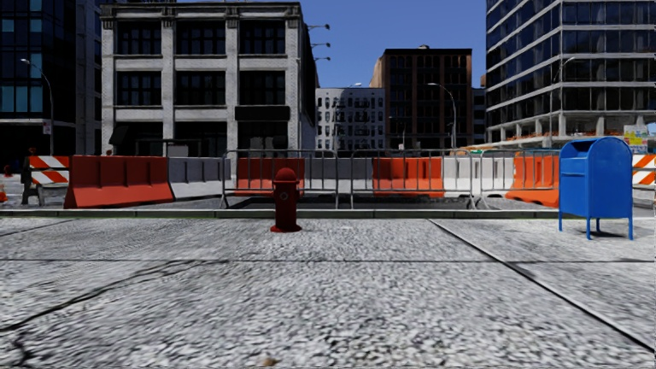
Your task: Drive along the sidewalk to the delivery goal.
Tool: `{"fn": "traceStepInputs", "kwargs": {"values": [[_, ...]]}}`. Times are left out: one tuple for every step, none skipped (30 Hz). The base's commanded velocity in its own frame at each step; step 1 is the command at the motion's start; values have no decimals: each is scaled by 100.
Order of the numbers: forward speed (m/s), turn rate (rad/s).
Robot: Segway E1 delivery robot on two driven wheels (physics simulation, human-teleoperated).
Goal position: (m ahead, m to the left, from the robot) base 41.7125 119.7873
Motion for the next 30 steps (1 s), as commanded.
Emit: {"fn": "traceStepInputs", "kwargs": {"values": [[137, 80], [137, 80], [137, 80], [137, 80], [137, 80], [137, 80], [137, 80], [137, 80], [138, 80], [138, 80], [138, 80], [138, 80], [138, 80], [138, 80], [138, 80], [138, 80], [138, 80], [138, 80], [138, 80], [138, 80], [138, 80], [139, 80], [140, 80], [141, 80], [141, 80], [142, 80], [143, 80], [143, 80], [143, 80], [143, 80]]}}
